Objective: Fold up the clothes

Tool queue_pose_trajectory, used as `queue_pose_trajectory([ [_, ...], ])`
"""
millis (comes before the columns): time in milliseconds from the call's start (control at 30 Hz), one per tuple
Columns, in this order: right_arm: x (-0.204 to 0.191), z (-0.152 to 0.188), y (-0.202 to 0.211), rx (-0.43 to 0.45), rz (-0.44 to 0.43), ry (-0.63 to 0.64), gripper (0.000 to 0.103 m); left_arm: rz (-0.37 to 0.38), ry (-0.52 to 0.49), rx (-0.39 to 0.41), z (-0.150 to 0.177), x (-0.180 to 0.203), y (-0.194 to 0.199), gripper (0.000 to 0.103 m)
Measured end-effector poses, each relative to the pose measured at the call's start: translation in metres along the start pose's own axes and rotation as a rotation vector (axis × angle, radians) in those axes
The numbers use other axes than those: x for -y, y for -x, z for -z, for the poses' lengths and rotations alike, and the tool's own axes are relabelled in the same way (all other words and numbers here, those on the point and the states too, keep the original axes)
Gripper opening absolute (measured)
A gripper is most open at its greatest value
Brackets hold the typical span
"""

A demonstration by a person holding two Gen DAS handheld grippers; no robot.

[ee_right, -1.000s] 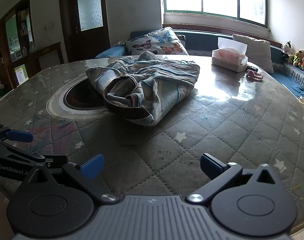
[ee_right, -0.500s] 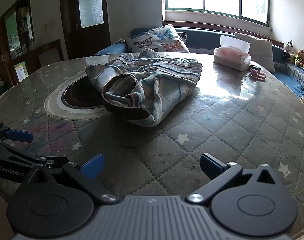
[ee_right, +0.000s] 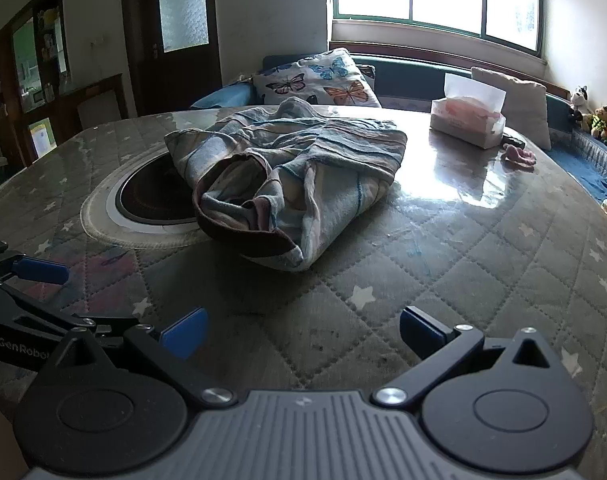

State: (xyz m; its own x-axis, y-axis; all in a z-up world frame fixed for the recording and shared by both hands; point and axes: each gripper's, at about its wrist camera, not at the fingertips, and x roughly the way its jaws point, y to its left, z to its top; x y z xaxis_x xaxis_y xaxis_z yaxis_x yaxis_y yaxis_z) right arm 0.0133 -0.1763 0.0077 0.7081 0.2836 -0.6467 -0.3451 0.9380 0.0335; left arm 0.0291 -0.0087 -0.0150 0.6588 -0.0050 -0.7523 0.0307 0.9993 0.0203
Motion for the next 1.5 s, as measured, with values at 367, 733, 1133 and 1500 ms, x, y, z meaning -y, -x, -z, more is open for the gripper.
queue_pose_trajectory([
  [367, 0.005, -0.014, -0.009, 0.001, -0.002, 0.001, 0.103, 0.006, 0.010, 0.041, -0.021, -0.009, 0.003, 0.103],
  [733, 0.011, -0.047, -0.016, 0.039, -0.002, 0.041, 0.103, 0.009, 0.002, 0.094, -0.063, -0.016, 0.000, 0.094],
  [1133, 0.034, -0.092, -0.050, 0.061, 0.022, 0.012, 0.091, 0.060, -0.049, 0.138, -0.138, -0.006, -0.033, 0.065],
  [1500, 0.040, -0.107, -0.097, 0.003, -0.039, 0.012, 0.063, 0.176, -0.129, 0.011, -0.160, 0.008, -0.092, 0.029],
])
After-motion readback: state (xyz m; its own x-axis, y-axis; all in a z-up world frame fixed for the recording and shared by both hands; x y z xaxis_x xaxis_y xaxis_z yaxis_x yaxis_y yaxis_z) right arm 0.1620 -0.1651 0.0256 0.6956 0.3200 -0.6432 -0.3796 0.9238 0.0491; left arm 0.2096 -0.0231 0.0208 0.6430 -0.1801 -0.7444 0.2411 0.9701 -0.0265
